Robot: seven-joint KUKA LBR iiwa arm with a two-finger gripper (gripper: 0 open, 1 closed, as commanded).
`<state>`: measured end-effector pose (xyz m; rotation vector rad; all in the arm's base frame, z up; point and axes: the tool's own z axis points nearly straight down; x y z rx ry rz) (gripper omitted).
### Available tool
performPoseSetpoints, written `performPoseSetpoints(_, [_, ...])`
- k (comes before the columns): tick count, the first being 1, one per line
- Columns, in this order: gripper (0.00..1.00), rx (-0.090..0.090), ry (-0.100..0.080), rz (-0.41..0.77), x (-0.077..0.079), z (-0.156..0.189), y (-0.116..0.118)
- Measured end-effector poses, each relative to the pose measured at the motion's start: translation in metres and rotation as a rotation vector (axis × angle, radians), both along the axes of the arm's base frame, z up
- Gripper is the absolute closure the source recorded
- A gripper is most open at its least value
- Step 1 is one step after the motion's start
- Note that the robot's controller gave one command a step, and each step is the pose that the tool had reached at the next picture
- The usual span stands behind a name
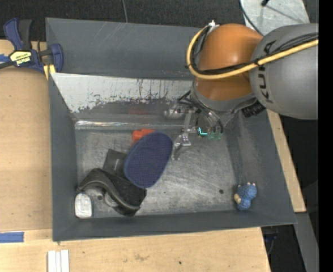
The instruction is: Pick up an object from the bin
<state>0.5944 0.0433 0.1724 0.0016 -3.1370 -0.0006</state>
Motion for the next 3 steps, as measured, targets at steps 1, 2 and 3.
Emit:
performPoseSetpoints(1, [0.00, 0.000, -0.020, 0.021, 0.006, -0.083, 0.019])
performPoseSetpoints(2, [1.00, 0.000, -0.011, 0.022, 0.004, -0.085, 0.019])
performPoseSetpoints(3, [1.00, -0.001, -0.015, 0.375, 0.020, 0.039, 0.020])
